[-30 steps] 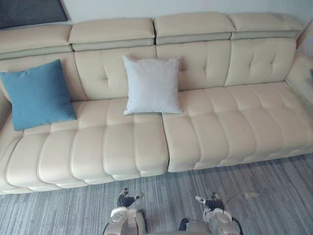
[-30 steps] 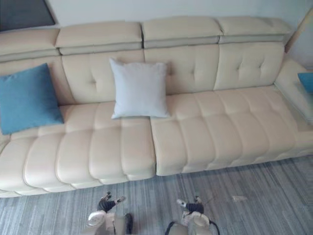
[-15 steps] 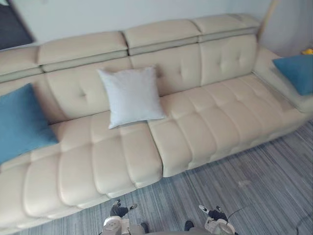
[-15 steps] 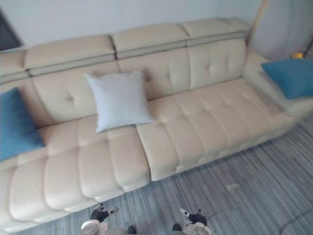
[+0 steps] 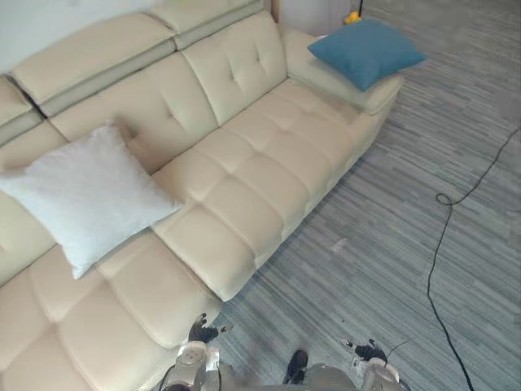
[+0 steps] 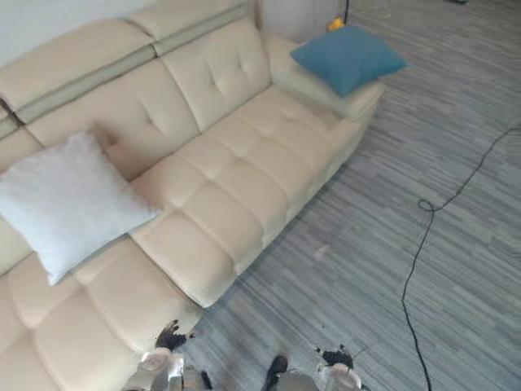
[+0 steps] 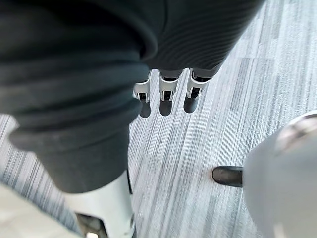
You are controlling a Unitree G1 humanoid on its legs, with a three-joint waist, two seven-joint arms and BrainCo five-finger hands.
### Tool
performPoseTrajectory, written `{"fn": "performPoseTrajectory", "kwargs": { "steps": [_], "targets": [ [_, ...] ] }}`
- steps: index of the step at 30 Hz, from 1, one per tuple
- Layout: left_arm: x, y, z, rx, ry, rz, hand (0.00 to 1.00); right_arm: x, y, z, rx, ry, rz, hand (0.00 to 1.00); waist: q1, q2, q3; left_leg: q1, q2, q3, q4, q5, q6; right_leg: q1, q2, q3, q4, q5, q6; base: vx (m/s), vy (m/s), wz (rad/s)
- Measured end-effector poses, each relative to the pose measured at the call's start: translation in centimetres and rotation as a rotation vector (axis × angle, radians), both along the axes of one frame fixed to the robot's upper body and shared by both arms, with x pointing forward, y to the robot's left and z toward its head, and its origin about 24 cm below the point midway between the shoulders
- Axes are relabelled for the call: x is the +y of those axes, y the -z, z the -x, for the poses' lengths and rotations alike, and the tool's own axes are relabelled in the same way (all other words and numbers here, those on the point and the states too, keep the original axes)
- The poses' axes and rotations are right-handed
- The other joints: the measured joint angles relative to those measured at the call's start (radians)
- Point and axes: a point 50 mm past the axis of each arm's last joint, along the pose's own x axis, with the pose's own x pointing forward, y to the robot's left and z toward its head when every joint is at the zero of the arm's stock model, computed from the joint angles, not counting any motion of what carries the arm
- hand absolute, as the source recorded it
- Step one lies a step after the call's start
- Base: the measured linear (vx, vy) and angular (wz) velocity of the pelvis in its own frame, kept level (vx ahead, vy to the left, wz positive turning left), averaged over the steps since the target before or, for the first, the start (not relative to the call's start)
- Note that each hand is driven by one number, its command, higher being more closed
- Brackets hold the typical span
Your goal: Pick up cushions and gather them together orderly.
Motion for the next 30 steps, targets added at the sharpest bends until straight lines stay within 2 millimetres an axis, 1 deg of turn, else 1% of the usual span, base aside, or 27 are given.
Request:
{"fn": "performPoseTrajectory", "kwargs": {
  "steps": [2,3,4,5,6,7,8,10,11,12,13,14,15,16,17,18,19,21,22,23,24,25,26,27,28,29,30],
  "targets": [
    [-0.4,-0.3,-0.5,-0.029,-0.003,0.010,0.00,0.2,-0.1,-0.2,-0.014,0.023,-0.009,0.00,0.027,-0.003,0.009,-0.066,-0.097,-0.065,-0.163,-0.038,-0.027,0.026,-0.006,0.061,-0.006,-0.015,0.016,0.27,0.092,-0.79],
    [-0.4,-0.4,-0.5,-0.032,-0.008,0.012,0.00,0.3,-0.1,-0.3,-0.015,0.027,-0.012,0.00,0.029,-0.002,0.007,-0.071,-0.116,-0.081,-0.213,-0.035,-0.031,0.028,-0.007,0.070,-0.005,-0.019,0.020,0.32,0.146,-0.77],
    [-0.6,-0.3,-0.3,-0.030,-0.014,0.021,0.00,0.3,-0.1,-0.3,-0.020,0.035,-0.013,0.00,0.035,0.006,0.004,-0.066,-0.159,-0.122,-0.372,-0.008,-0.048,0.030,-0.009,0.097,0.005,-0.035,0.037,0.23,0.122,-0.68],
    [-0.8,-0.1,0.2,-0.014,-0.017,0.026,0.00,0.1,-0.1,-0.3,-0.018,0.037,-0.009,0.00,0.039,0.018,-0.004,-0.053,-0.178,-0.165,-0.500,0.038,-0.057,0.025,-0.001,0.123,0.020,-0.051,0.053,0.40,0.212,-1.13],
    [-0.6,0.0,0.4,-0.008,-0.027,0.029,0.00,0.9,0.1,0.0,-0.007,0.037,-0.032,0.00,0.047,0.011,-0.015,-0.029,-0.188,-0.157,-0.505,0.104,-0.008,0.026,-0.003,0.181,0.040,-0.073,0.083,0.28,0.152,-0.93],
    [-0.3,0.0,0.5,-0.005,-0.038,0.026,0.00,1.4,0.1,-0.1,-0.010,0.036,-0.044,0.00,0.047,-0.002,-0.022,-0.024,-0.191,-0.138,-0.506,0.086,-0.009,0.026,-0.009,0.198,0.037,-0.076,0.091,0.49,0.166,-1.11],
    [0.1,0.0,0.6,-0.006,-0.062,0.025,0.00,2.1,0.2,0.3,-0.015,0.043,-0.062,0.00,0.058,-0.037,-0.043,-0.004,-0.195,-0.069,-0.498,0.043,0.001,0.022,-0.041,0.236,0.064,-0.095,0.120,0.45,0.096,-0.85],
    [0.1,0.1,0.7,-0.002,-0.066,0.027,0.00,2.2,0.2,0.3,-0.022,0.046,-0.063,0.00,0.068,-0.041,-0.043,0.034,-0.196,-0.028,-0.489,0.015,0.012,0.017,-0.060,0.260,0.116,-0.104,0.138,0.51,0.130,-0.85],
    [-0.1,0.2,0.9,0.010,-0.060,0.031,0.00,2.1,0.1,0.2,-0.026,0.044,-0.067,0.00,0.065,-0.037,-0.046,0.096,-0.196,0.013,-0.502,-0.027,0.024,-0.031,-0.085,0.267,0.270,-0.108,0.168,0.37,0.111,-0.72],
    [-0.2,0.2,0.9,0.011,-0.051,0.030,0.00,2.2,0.1,0.1,-0.027,0.032,-0.067,0.00,0.067,-0.033,-0.045,0.123,-0.194,0.019,-0.509,-0.045,0.027,-0.086,-0.107,0.256,0.408,-0.093,0.225,0.35,0.098,-0.63],
    [-0.2,0.2,0.9,0.011,-0.044,0.028,0.00,2.3,0.1,0.0,-0.028,0.021,-0.067,0.00,0.064,-0.030,-0.044,0.136,-0.191,0.020,-0.509,-0.051,0.028,-0.121,-0.122,0.245,0.484,-0.081,0.254,0.28,0.027,-0.10],
    [-0.2,0.2,0.8,0.013,-0.013,0.016,0.00,2.1,-0.1,-0.6,-0.041,0.003,-0.059,0.00,0.044,-0.031,-0.043,0.166,-0.184,0.017,-0.509,-0.066,0.027,-0.180,-0.168,0.185,0.628,-0.078,0.249,0.37,-0.020,0.15],
    [-0.1,0.3,1.0,0.026,0.008,0.006,0.00,1.8,-0.1,-0.6,-0.031,-0.011,-0.048,0.00,0.031,-0.022,-0.037,0.213,-0.171,0.012,-0.531,-0.070,0.025,-0.200,-0.216,0.068,0.684,-0.101,0.179,0.39,-0.050,0.15],
    [0.0,0.4,1.1,0.030,0.009,0.003,0.00,1.7,0.0,-0.7,-0.027,-0.015,-0.045,0.00,0.031,-0.019,-0.035,0.234,-0.166,0.012,-0.548,-0.070,0.024,-0.203,-0.225,0.036,0.680,-0.109,0.160,0.40,-0.088,-0.05],
    [0.2,0.4,1.3,0.039,0.006,-0.004,0.00,1.5,-0.1,-1.1,-0.024,-0.027,-0.040,0.00,0.025,-0.007,-0.028,0.297,-0.135,0.012,-0.591,-0.069,0.023,-0.211,-0.229,-0.063,0.635,-0.132,0.118,0.41,-0.117,-0.18],
    [0.6,0.4,1.3,0.042,0.005,-0.014,0.00,1.3,-0.3,-1.5,-0.033,-0.033,-0.033,0.00,0.023,-0.002,-0.027,0.332,-0.107,0.014,-0.620,-0.062,0.011,-0.243,-0.225,-0.126,0.563,-0.135,0.103,0.49,-0.178,-0.17],
    [0.7,0.4,1.2,0.041,0.005,-0.017,0.00,1.3,-0.3,-1.7,-0.038,-0.035,-0.030,0.00,0.023,0.000,-0.026,0.344,-0.098,0.014,-0.631,-0.061,0.009,-0.263,-0.221,-0.143,0.528,-0.130,0.097,0.49,-0.235,-0.08],
    [0.7,0.3,0.9,0.039,0.010,-0.020,0.00,0.8,-0.5,-2.1,-0.043,-0.045,-0.015,0.00,0.018,0.005,-0.022,0.386,-0.075,0.018,-0.674,-0.055,-0.002,-0.335,-0.208,-0.167,0.412,-0.080,0.086,0.33,-0.193,-0.03],
    [0.8,0.4,0.9,0.045,0.013,-0.023,0.00,0.6,-0.5,-1.9,-0.037,-0.043,-0.009,0.00,0.016,-0.006,-0.023,0.418,-0.077,0.022,-0.695,-0.043,-0.033,-0.364,-0.200,-0.170,0.307,0.011,0.069,0.48,-0.308,0.04],
    [1.2,0.6,1.3,0.062,0.017,-0.036,0.00,0.5,-0.1,-0.9,-0.009,-0.039,-0.009,0.00,0.011,-0.043,-0.026,0.467,-0.099,0.007,-0.702,-0.043,-0.071,-0.362,-0.197,-0.155,0.199,0.165,0.006,0.59,-0.396,0.05],
    [0.9,0.8,1.6,0.077,0.016,-0.027,0.00,0.0,-0.1,-0.8,-0.002,-0.039,0.000,0.00,0.008,-0.030,-0.018,0.495,-0.086,-0.004,-0.698,-0.054,-0.088,-0.369,-0.188,-0.133,0.247,0.160,-0.040,0.63,-0.424,-0.13],
    [0.3,1.0,1.9,0.088,0.013,-0.010,0.00,-0.9,-0.4,-1.1,-0.002,-0.048,0.029,0.00,0.011,0.014,-0.026,0.499,-0.044,-0.031,-0.670,-0.034,-0.123,-0.367,-0.162,-0.136,0.295,0.101,-0.036,0.53,-0.384,-0.33],
    [-0.4,1.0,1.8,0.082,0.013,0.006,0.00,-1.8,-0.6,-1.2,0.000,-0.053,0.053,0.00,0.003,0.038,-0.032,0.460,-0.011,-0.064,-0.571,-0.003,-0.153,-0.360,-0.125,-0.141,0.293,0.054,-0.039,0.52,-0.362,-0.43],
    [-0.6,1.0,1.7,0.078,0.013,0.011,0.00,-2.0,-0.6,-1.3,-0.001,-0.054,0.059,0.00,0.006,0.045,-0.033,0.428,0.002,-0.083,-0.507,0.016,-0.150,-0.354,-0.108,-0.138,0.288,0.039,-0.043,0.50,-0.359,-0.37],
    [-0.7,1.0,1.6,0.076,0.006,0.017,0.00,-1.8,-0.6,-1.4,0.002,-0.065,0.059,0.00,0.007,0.052,-0.026,0.342,0.026,-0.136,-0.319,0.102,-0.119,-0.316,-0.069,-0.134,0.256,0.014,-0.045,0.49,-0.303,-0.29],
    [-0.6,1.0,1.6,0.076,0.005,0.019,0.00,-1.4,-0.3,-1.2,0.022,-0.076,0.046,0.00,0.007,0.058,-0.007,0.257,0.052,-0.179,-0.098,0.100,-0.112,-0.231,-0.019,-0.134,0.192,0.006,-0.046,0.48,-0.284,-0.21],
    [-0.5,1.0,1.6,0.074,0.000,0.019,0.00,-1.1,-0.1,-1.0,0.035,-0.081,0.039,0.00,0.009,0.052,0.006,0.226,0.053,-0.188,-0.014,0.066,-0.107,-0.183,0.002,-0.131,0.163,-0.003,-0.051,0.38,-0.203,-0.06]
  ]
}}
